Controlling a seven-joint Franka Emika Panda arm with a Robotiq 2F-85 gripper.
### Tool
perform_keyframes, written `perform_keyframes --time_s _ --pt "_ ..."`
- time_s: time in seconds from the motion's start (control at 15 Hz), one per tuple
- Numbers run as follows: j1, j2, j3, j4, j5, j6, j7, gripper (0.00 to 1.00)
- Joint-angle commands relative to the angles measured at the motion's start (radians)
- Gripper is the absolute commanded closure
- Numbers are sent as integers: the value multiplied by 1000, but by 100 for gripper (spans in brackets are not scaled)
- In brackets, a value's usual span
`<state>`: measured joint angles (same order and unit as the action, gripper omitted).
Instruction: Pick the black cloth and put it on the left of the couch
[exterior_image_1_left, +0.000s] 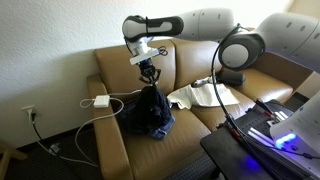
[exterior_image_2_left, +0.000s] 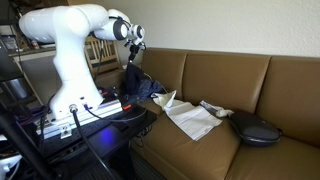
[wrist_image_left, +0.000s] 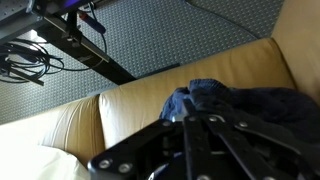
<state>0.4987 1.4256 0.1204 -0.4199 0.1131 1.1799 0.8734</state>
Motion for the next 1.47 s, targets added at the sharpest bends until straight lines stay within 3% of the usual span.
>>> perform_keyframes --time_s 0.0,0.07,0.6,0.67,0.8,1.13,1.2,1.4 --pt "18 114 -51 105 -55 71 -23 100" --pt "19 56 -69 -20 -71 176 -32 100" --pt "45 77 -134 -70 -161 711 40 100" --pt "45 77 -150 -67 -180 695 44 74" --pt "28 78 -186 -43 -210 577 85 67" --pt "-69 70 -273 69 -283 199 90 32" --pt "-86 4 -298 -12 -291 170 95 24" --pt "-184 -76 -291 -6 -259 -35 1 4"
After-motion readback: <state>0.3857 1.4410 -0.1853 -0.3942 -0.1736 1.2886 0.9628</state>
